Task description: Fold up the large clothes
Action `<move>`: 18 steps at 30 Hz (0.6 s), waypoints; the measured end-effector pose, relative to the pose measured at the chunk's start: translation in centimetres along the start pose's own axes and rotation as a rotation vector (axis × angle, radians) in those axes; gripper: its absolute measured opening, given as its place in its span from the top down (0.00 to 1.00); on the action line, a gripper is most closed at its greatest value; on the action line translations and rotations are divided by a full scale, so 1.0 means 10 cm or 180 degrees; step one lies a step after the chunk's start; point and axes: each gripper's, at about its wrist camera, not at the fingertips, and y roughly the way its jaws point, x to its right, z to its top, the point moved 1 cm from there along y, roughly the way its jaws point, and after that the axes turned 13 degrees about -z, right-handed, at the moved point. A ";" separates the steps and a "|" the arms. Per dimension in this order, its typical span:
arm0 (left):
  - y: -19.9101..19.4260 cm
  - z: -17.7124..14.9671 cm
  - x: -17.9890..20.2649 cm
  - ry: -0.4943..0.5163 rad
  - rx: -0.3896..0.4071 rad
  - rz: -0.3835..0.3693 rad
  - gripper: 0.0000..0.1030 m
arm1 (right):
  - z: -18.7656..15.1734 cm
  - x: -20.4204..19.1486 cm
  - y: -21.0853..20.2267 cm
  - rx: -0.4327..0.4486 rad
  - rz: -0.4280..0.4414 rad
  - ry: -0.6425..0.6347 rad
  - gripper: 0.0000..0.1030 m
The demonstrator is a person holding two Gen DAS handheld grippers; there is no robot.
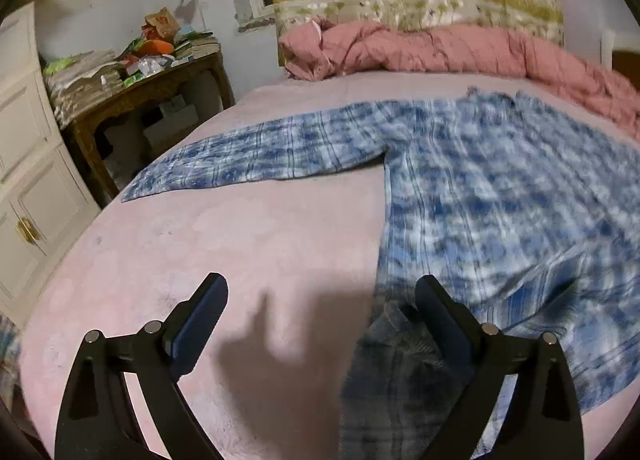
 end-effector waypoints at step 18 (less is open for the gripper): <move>0.16 -0.11 0.39 0.0444 -0.0364 -0.0398 0.06 | -0.30 -0.29 -0.28 0.0021 0.0626 -0.1051 0.28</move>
